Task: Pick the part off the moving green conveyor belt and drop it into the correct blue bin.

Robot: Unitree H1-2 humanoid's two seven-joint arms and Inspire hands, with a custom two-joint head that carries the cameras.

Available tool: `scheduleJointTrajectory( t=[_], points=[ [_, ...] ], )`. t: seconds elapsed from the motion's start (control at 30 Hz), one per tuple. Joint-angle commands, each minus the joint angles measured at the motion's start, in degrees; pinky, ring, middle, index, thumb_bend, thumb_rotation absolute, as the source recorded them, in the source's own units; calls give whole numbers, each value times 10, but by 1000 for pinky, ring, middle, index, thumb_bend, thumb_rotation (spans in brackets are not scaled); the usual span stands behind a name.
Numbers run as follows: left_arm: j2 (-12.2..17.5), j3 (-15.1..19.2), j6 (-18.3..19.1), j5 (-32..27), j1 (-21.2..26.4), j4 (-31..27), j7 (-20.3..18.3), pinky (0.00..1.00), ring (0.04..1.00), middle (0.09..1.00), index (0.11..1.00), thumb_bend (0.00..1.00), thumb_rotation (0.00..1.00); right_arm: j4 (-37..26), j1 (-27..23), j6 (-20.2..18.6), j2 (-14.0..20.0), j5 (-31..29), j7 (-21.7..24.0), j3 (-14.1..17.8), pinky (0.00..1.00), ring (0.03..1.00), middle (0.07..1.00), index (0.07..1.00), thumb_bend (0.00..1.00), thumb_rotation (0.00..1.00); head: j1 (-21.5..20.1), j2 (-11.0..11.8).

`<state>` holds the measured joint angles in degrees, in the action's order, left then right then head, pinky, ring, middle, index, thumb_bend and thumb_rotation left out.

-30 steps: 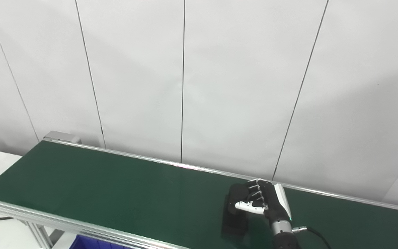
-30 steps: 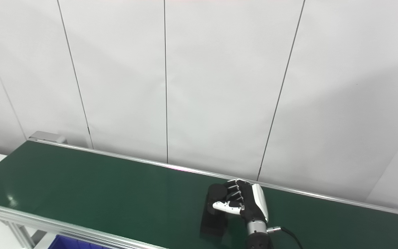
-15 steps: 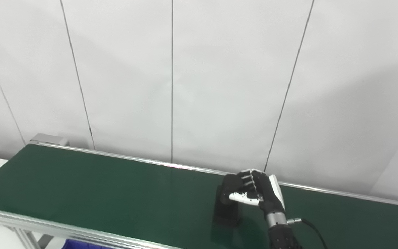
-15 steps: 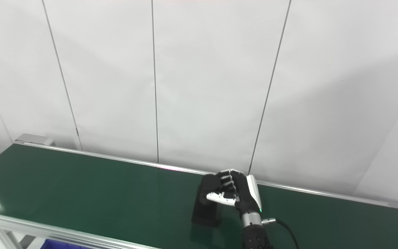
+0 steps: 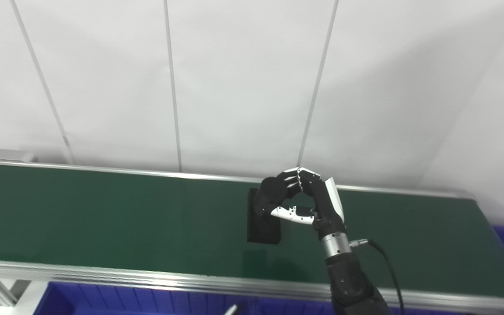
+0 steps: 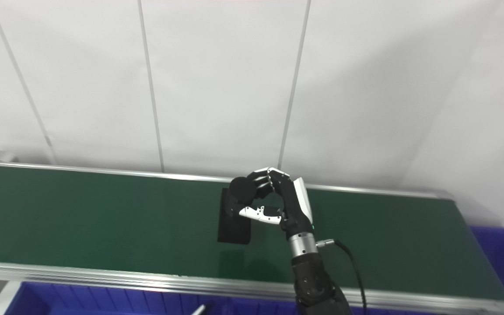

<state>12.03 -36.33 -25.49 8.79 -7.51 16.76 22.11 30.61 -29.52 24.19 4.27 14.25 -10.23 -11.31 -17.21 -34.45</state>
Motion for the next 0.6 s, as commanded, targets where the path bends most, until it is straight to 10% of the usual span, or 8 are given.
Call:
scheduleJointTrajectory(
  t=[0.0,0.57],
  points=[
    [9,11,-14,-2,-2,-29,-10,999,997,997,968,751,1000,-65,10,-15,12,0,8,16,351,407,483,533,513,0,-19,-9],
    [7,123,-14,-63,-45,-86,-142,951,972,973,949,833,1000,-359,240,-132,55,17,35,107,362,415,488,528,515,0,-107,-32]
  ],
)
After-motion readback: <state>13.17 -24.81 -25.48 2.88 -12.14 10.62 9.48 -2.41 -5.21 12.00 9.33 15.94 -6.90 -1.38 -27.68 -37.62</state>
